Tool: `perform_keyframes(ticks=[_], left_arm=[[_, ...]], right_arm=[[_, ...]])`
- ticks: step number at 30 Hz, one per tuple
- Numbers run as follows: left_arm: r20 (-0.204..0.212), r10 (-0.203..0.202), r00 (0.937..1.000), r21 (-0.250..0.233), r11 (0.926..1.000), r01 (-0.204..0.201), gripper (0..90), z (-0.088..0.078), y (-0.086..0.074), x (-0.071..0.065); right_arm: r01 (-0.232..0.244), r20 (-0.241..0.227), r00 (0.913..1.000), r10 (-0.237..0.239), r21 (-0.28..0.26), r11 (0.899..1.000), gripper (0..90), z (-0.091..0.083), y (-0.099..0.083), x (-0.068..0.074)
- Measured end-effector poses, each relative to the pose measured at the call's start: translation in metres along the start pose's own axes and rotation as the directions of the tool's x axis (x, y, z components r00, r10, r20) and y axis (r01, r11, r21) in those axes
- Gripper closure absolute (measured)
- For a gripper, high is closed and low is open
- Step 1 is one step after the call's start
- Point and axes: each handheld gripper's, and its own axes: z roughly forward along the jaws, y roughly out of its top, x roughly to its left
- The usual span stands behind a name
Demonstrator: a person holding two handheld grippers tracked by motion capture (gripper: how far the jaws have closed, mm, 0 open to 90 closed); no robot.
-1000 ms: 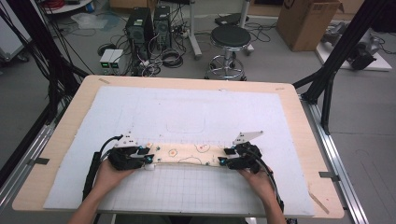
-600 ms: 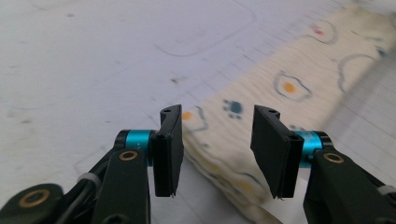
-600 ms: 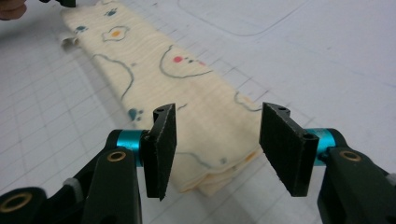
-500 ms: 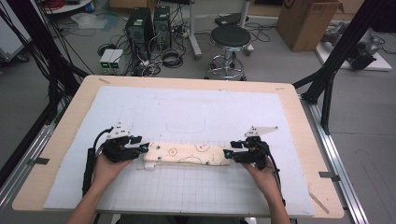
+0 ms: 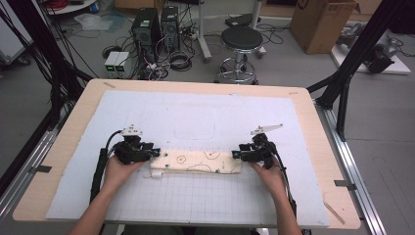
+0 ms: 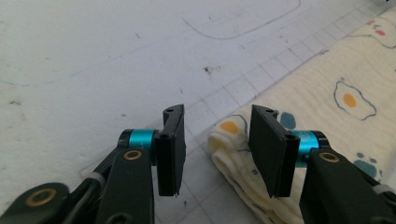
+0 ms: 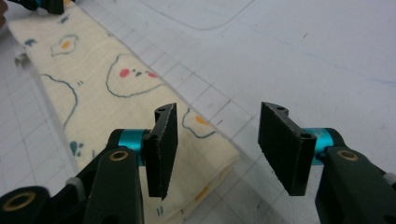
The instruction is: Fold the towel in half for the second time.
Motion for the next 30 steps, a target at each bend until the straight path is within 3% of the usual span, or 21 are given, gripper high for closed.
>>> perform_keyframes(ticks=[8, 12, 16, 20, 26, 30], left_arm=[[0.045, 0.014, 0.9989, 0.028, 0.9995, -0.015, 70.3, 0.002, -0.001, -0.002], [0.042, 0.034, 0.9986, 0.032, 0.9989, -0.035, 76.1, 0.002, -0.001, -0.006], [0.042, 0.035, 0.9985, 0.031, 0.9989, -0.036, 79.3, 0.001, -0.001, -0.005], [0.029, 0.04, 0.9988, 0.024, 0.9989, -0.041, 80.8, -0.001, 0.0, -0.007], [0.016, 0.044, 0.9989, -0.013, 0.999, -0.044, 81.3, -0.008, 0.003, -0.008], [0.013, 0.034, 0.9993, -0.033, 0.9989, -0.034, 81.3, -0.009, 0.005, -0.006]], right_arm=[[0.029, -0.014, 0.9995, -0.028, 0.05, 0.998, 63.2, 0.007, -0.001, 0.004], [0.049, -0.013, 0.9988, -0.048, 0.065, 0.997, 73.0, 0.008, -0.001, 0.007], [0.037, -0.042, 0.9985, -0.034, 0.067, 0.997, 80.1, 0.009, -0.001, 0.007], [0.053, -0.034, 0.9981, -0.05, 0.07, 0.996, 81.7, 0.007, 0.0, 0.01], [0.063, -0.027, 0.9977, -0.062, 0.033, 0.997, 82.3, 0.0, 0.003, 0.015], [0.077, 0.018, 0.9969, -0.077, 0.033, 0.997, 82.6, -0.003, 0.006, 0.018]])
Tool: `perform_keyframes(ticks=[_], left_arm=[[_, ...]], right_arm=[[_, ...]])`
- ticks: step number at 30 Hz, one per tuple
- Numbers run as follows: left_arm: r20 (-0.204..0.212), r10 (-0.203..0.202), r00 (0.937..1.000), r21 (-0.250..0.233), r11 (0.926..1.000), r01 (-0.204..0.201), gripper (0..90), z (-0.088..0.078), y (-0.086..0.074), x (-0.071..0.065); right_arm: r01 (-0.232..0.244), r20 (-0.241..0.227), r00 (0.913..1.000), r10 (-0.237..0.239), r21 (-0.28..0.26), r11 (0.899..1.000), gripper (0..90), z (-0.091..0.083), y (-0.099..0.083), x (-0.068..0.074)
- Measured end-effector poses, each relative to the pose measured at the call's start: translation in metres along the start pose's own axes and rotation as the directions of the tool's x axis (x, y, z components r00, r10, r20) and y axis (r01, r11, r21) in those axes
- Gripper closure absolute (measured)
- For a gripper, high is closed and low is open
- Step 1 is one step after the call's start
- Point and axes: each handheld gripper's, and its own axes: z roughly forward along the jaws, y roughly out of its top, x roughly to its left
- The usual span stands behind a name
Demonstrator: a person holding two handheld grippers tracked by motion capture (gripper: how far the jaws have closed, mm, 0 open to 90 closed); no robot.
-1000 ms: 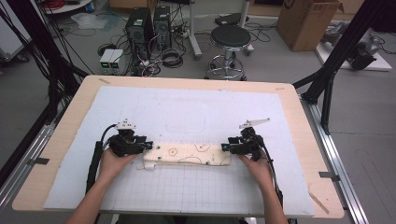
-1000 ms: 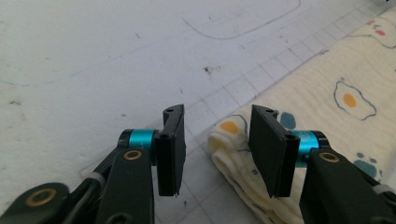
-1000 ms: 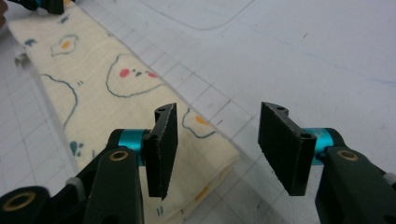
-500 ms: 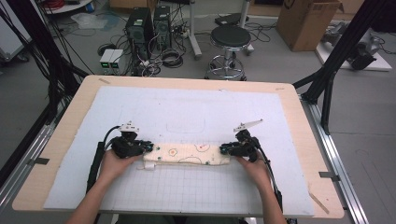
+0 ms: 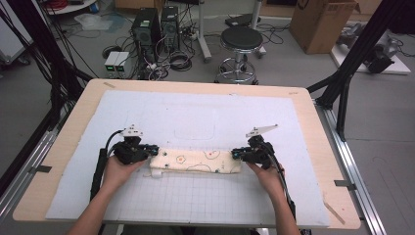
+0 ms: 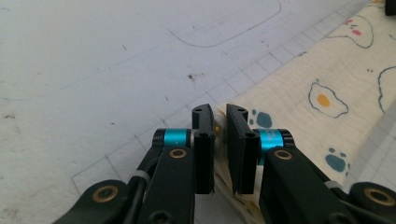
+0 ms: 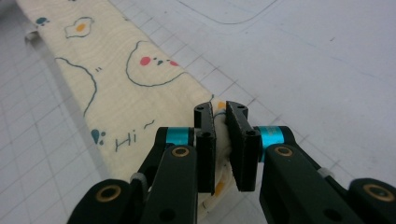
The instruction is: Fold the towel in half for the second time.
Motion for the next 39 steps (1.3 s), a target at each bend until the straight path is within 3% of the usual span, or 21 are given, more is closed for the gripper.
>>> perform_keyframes(ticks=[5, 12, 18, 23, 26, 30, 39], left_arm=[[-0.023, -0.023, 0.9995, -0.031, 0.9993, 0.022, 81.6, -0.002, 0.005, 0.004], [-0.063, -0.023, 0.9977, -0.029, 0.9994, 0.021, 81.6, 0.001, 0.02, 0.013], [-0.1, -0.06, 0.9932, -0.058, 0.9968, 0.054, 81.7, 0.008, 0.03, 0.021], [-0.101, -0.119, 0.9877, -0.081, 0.9905, 0.111, 81.6, 0.017, 0.029, 0.031], [-0.114, -0.122, 0.986, -0.089, 0.9897, 0.112, 81.6, 0.021, 0.028, 0.034], [-0.106, -0.157, 0.9819, -0.091, 0.9849, 0.147, 81.6, 0.027, 0.026, 0.038], [-0.113, -0.156, 0.9813, -0.075, 0.9861, 0.148, 80.0, 0.036, 0.022, 0.042]], right_arm=[[0.029, 0.035, 0.999, -0.029, -0.007, 1.0, 82.7, -0.001, 0.01, 0.003], [0.01, 0.058, 0.9983, -0.008, -0.037, 0.999, 82.7, 0.0, 0.026, -0.004], [-0.013, 0.08, 0.9967, 0.016, -0.046, 0.999, 82.7, 0.008, 0.038, -0.013], [-0.041, 0.093, 0.9946, 0.046, -0.053, 0.998, 82.7, 0.015, 0.044, -0.023], [-0.046, 0.105, 0.9931, 0.051, -0.052, 0.998, 82.7, 0.02, 0.045, -0.028], [-0.069, 0.116, 0.9905, 0.075, -0.057, 0.996, 82.7, 0.027, 0.045, -0.033], [-0.109, 0.124, 0.9857, 0.114, -0.05, 0.993, 82.1, 0.039, 0.039, -0.042]])
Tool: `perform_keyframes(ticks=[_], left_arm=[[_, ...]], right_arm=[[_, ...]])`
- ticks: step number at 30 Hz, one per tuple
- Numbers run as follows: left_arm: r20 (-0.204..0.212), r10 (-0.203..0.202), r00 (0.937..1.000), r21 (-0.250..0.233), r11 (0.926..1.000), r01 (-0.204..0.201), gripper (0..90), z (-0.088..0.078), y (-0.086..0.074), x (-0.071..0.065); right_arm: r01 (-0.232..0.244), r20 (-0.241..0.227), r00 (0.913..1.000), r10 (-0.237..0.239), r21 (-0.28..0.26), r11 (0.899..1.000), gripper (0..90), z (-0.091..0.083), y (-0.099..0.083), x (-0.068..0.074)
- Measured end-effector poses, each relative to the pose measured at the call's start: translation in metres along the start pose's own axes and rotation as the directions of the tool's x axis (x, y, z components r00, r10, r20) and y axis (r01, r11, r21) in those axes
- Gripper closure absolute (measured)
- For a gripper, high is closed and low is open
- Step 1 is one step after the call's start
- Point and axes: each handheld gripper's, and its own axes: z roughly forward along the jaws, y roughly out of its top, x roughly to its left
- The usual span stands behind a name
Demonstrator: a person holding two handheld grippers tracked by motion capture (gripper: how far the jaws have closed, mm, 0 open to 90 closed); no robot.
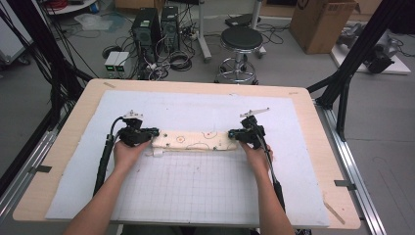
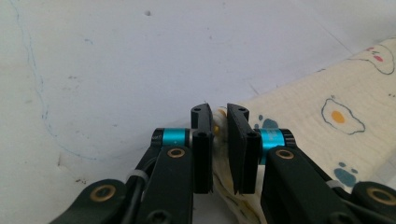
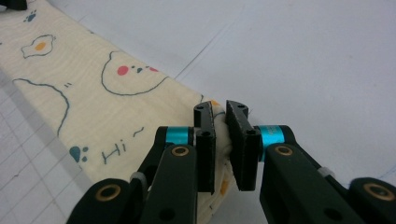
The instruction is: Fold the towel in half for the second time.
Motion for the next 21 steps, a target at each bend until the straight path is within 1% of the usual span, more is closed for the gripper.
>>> perform_keyframes(ticks=[3, 4, 5, 6, 7, 9, 10, 13, 14, 16, 19, 21], left_arm=[[-0.005, 0.002, 1.0, -0.002, 1.0, -0.002, 77.5, -0.001, 0.0, 0.001], [-0.013, 0.002, 0.9999, -0.004, 1.0, -0.002, 75.7, -0.002, 0.0, 0.002], [-0.016, -0.006, 0.9999, -0.008, 1.0, 0.005, 74.2, -0.003, 0.001, 0.002], [-0.016, -0.011, 0.9998, -0.007, 0.9999, 0.011, 73.7, -0.004, 0.001, 0.004], [-0.015, -0.019, 0.9997, -0.014, 0.9997, 0.019, 71.9, -0.005, 0.001, 0.005], [-0.013, -0.019, 0.9997, -0.016, 0.9997, 0.019, 70.1, -0.008, 0.002, 0.006], [-0.012, -0.012, 0.9999, -0.016, 0.9998, 0.012, 69.8, -0.009, 0.002, 0.006], [0.001, 0.0, 1.0, -0.02, 0.9998, 0.0, 68.1, -0.013, 0.003, 0.003], [0.009, 0.005, 0.9999, -0.02, 0.9998, -0.005, 67.9, -0.014, 0.003, 0.002], [0.02, 0.012, 0.9997, -0.023, 0.9997, -0.012, 67.7, -0.016, 0.004, 0.0], [0.022, 0.032, 0.9993, -0.018, 0.9994, -0.031, 66.9, -0.019, 0.005, -0.001], [0.025, 0.036, 0.999, -0.016, 0.9992, -0.036, 66.8, -0.021, 0.005, -0.002]], right_arm=[[-0.011, -0.004, 0.9999, 0.011, 0.006, 1.0, 81.1, 0.002, -0.001, -0.001], [-0.014, -0.004, 0.9999, 0.014, 0.003, 1.0, 80.0, 0.002, -0.001, -0.001], [-0.015, -0.005, 0.9999, 0.014, -0.002, 1.0, 78.8, 0.002, -0.002, -0.002], [-0.022, -0.013, 0.9997, 0.022, 0.001, 1.0, 77.2, 0.001, -0.002, -0.002], [-0.013, -0.015, 0.9998, 0.013, 0.002, 1.0, 75.6, 0.001, -0.002, -0.003], [-0.016, -0.013, 0.9998, 0.016, -0.005, 1.0, 70.7, -0.001, -0.001, -0.003], [-0.016, -0.02, 0.9997, 0.016, -0.01, 1.0, 69.2, -0.002, -0.001, -0.004], [-0.016, -0.025, 0.9996, 0.015, -0.026, 1.0, 65.7, -0.006, -0.001, -0.004], [-0.023, -0.029, 0.9993, 0.023, -0.027, 0.999, 64.6, -0.008, -0.001, -0.003], [-0.022, -0.024, 0.9995, 0.021, -0.04, 0.999, 63.2, -0.011, 0.0, -0.002], [-0.017, -0.022, 0.9996, 0.015, -0.058, 0.998, 61.4, -0.018, 0.002, 0.0], [-0.01, -0.023, 0.9997, 0.009, -0.067, 0.998, 58.6, -0.021, 0.002, 0.001]])
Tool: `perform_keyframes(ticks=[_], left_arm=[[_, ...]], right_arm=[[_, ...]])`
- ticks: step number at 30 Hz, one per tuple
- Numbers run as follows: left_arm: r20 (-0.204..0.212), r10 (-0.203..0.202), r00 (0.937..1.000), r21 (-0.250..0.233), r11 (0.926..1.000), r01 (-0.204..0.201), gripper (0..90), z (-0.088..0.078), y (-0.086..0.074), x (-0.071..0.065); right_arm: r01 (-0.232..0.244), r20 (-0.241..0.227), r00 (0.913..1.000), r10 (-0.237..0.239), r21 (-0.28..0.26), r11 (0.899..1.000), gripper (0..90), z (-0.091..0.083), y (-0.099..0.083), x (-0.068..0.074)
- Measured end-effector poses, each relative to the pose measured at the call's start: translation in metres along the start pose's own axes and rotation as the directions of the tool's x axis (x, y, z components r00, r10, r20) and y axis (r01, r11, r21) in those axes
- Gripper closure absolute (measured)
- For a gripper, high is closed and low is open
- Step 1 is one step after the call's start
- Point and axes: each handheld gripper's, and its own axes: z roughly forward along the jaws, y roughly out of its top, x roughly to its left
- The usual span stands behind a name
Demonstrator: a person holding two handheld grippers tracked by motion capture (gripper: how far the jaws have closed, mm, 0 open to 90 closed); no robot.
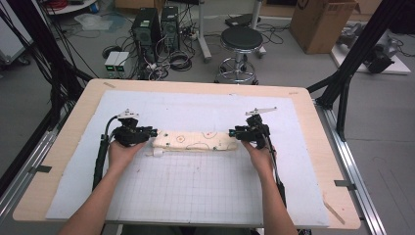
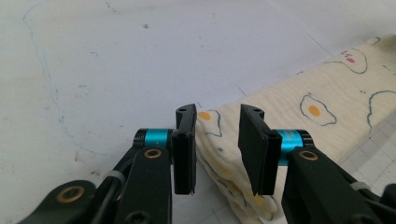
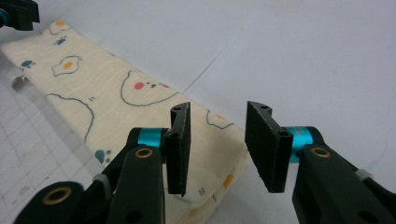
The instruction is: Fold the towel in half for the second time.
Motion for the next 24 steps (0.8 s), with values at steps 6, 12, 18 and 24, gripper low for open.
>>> perform_keyframes(ticks=[6, 12, 18, 24], left_arm=[[0.02, 0.03, 0.9994, 0.008, 0.9995, -0.03, 63.8, -0.007, 0.0, -0.007], [0.032, 0.055, 0.998, -0.01, 0.9984, -0.055, 62.8, -0.013, 0.002, -0.012], [0.042, 0.065, 0.997, -0.016, 0.9978, -0.064, 58.4, -0.018, 0.003, -0.015], [0.046, 0.074, 0.9962, -0.044, 0.9965, -0.072, 50.6, -0.023, 0.004, -0.019]], right_arm=[[-0.007, 0.0, 1.0, 0.007, -0.002, 1.0, 50.6, -0.006, 0.001, 0.004], [-0.014, -0.018, 0.9998, 0.013, -0.033, 0.999, 41.4, -0.013, 0.002, 0.007], [0.003, -0.03, 0.9995, -0.004, -0.042, 0.999, 33.8, -0.019, 0.004, 0.012], [0.006, -0.034, 0.9994, -0.008, -0.062, 0.998, 27.6, -0.024, 0.005, 0.016]])
